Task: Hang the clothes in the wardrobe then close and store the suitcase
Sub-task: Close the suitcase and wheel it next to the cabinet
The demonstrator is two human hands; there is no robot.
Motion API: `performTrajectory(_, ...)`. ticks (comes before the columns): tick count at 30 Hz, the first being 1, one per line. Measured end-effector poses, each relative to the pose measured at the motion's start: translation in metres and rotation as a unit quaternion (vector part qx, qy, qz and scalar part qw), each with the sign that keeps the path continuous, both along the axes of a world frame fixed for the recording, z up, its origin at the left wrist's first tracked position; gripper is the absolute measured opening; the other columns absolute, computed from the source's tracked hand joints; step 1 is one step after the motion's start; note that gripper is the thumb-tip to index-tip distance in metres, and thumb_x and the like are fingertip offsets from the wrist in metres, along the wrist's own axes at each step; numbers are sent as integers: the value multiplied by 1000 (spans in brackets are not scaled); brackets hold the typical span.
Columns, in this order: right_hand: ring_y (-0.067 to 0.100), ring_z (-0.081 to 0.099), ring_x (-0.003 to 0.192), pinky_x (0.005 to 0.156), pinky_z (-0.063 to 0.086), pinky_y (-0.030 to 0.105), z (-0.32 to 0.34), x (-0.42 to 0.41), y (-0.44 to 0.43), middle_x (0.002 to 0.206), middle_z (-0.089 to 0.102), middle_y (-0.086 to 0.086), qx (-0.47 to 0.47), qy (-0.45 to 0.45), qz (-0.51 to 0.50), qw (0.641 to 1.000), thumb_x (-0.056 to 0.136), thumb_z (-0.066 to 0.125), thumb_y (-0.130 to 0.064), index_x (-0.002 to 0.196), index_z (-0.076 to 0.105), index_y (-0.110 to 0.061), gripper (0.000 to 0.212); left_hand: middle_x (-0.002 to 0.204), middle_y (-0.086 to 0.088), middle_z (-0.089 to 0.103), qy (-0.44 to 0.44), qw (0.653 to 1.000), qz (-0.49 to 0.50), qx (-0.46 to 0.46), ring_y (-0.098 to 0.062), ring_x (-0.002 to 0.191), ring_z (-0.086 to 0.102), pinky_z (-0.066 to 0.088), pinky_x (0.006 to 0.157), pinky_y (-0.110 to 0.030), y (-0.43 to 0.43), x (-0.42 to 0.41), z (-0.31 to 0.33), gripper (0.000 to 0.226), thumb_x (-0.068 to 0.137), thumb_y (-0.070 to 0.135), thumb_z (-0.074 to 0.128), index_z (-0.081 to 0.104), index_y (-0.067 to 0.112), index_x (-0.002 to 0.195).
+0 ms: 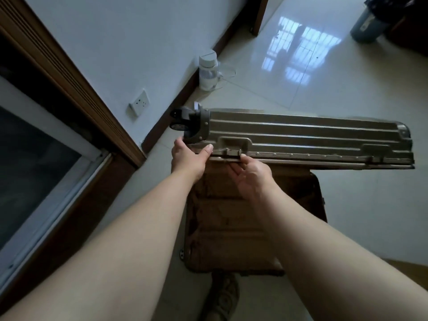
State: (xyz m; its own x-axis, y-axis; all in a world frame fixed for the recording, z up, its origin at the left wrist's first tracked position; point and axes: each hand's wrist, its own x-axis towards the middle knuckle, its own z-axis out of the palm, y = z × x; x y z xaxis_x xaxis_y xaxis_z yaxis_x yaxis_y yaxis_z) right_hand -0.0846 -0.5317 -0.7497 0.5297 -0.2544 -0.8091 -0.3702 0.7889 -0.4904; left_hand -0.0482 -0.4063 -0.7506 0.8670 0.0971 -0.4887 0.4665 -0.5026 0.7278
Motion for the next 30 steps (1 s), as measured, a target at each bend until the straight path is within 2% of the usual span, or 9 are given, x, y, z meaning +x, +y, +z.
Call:
performTrajectory(4,30,65,104,94,53,39,-7,-53,13,108,64,19,-28,28,8,999,99,44,-4,113,58,3,21,156,-7,22,7,1000,-29,6,-30,140,30,31,111,-40,15,-49,-14,87,86,48,62,10,20,151)
performTrajectory(7,33,61,113,97,51,41,-21,-90,24,116,61,21,-34,42,2,999,99,42,-2,124,53,5,28,158,-6,17,16,998,-55,10,-30,142,27,30,113,-40,28,-85,-28,89,87,48,61,8,19,153)
performTrajectory(12,28,64,99,90,53,42,-73,-159,39,118,63,19,-16,88,-2,996,97,39,3,128,55,-4,35,158,-8,10,59,994,-94,25,-33,143,25,25,116,-43,42,-154,-71,89,85,55,59,12,22,153)
performTrajectory(16,27,63,91,86,53,38,-110,-197,45,123,62,21,-3,81,0,997,94,42,4,127,56,-1,36,160,-8,2,79,992,-91,26,-34,145,17,22,119,-45,44,-192,-106,93,83,57,61,10,23,153)
performTrajectory(21,28,66,99,67,55,32,-174,-237,50,119,64,19,6,97,18,995,96,45,-4,124,58,-2,31,159,-8,5,77,993,-86,34,-31,145,19,22,119,-41,52,-232,-162,93,82,56,62,13,20,152)
performTrajectory(24,26,65,103,68,54,31,-213,-258,51,121,65,16,19,107,34,993,96,45,-10,124,59,-6,32,158,-9,12,81,993,-73,40,-32,143,24,24,118,-38,51,-255,-195,88,83,54,62,18,18,151)
performTrajectory(27,26,62,112,73,52,31,-241,-269,51,123,65,15,7,110,54,992,97,43,-11,126,59,-7,33,160,-8,4,68,994,-72,54,-30,146,18,20,119,-37,51,-270,-222,94,83,55,62,11,17,152)
performTrajectory(30,27,63,107,69,49,33,-262,-273,51,127,62,16,5,102,62,993,99,35,-9,131,54,-6,38,161,-8,0,56,993,-77,68,-28,148,14,19,120,-37,53,-278,-245,99,82,56,62,5,17,153)
